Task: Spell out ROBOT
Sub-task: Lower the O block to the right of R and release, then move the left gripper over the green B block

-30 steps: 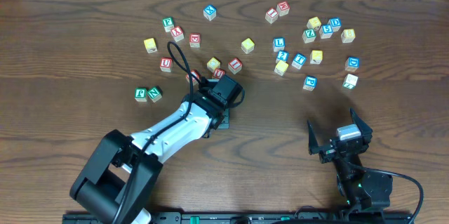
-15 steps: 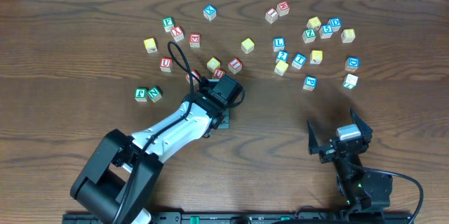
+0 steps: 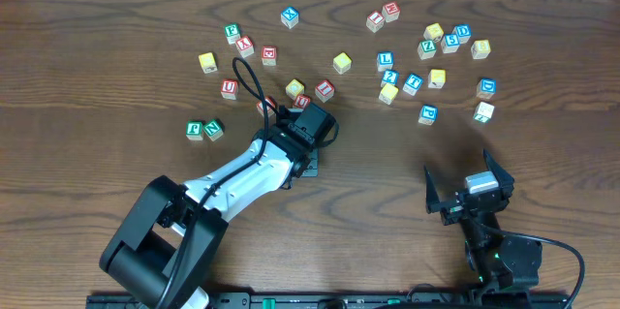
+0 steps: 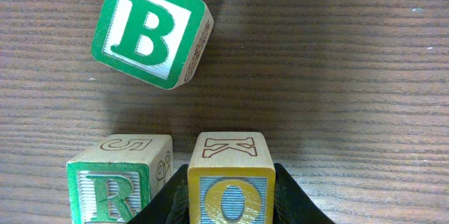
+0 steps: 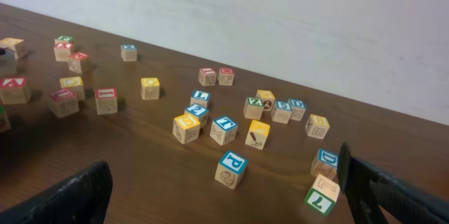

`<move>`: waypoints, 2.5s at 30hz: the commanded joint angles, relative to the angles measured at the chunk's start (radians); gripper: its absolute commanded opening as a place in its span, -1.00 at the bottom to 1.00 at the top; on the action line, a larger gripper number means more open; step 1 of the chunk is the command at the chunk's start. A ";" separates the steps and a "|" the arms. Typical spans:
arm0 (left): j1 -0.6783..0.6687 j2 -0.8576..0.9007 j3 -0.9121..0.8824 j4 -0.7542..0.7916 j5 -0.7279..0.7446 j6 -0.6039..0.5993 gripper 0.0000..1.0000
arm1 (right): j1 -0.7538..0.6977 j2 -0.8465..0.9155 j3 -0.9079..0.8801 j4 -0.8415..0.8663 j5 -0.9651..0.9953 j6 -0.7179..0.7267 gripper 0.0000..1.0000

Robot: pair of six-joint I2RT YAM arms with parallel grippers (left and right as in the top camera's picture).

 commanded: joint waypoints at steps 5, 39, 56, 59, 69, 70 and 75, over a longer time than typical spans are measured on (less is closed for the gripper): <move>0.000 0.027 0.011 -0.004 0.010 -0.009 -0.16 | -0.006 -0.002 -0.001 -0.004 0.000 0.015 0.98; 0.000 -0.117 0.193 -0.183 -0.003 0.092 -0.15 | -0.006 -0.002 -0.001 -0.004 0.000 0.015 0.99; 0.000 -0.338 0.194 -0.235 -0.002 0.116 -0.14 | -0.006 -0.002 -0.001 -0.004 0.000 0.015 0.98; 0.000 -0.338 0.194 -0.235 -0.002 0.143 -0.14 | -0.006 -0.002 -0.001 -0.004 0.000 0.015 0.99; 0.000 -0.334 0.194 -0.229 -0.016 0.298 -0.13 | -0.006 -0.002 -0.001 -0.004 0.000 0.015 0.99; 0.000 -0.326 0.194 -0.227 -0.070 0.299 -0.13 | -0.006 -0.002 -0.001 -0.004 0.000 0.015 0.99; 0.006 -0.237 0.194 -0.220 -0.157 0.376 -0.13 | -0.006 -0.002 -0.001 -0.004 0.000 0.015 0.98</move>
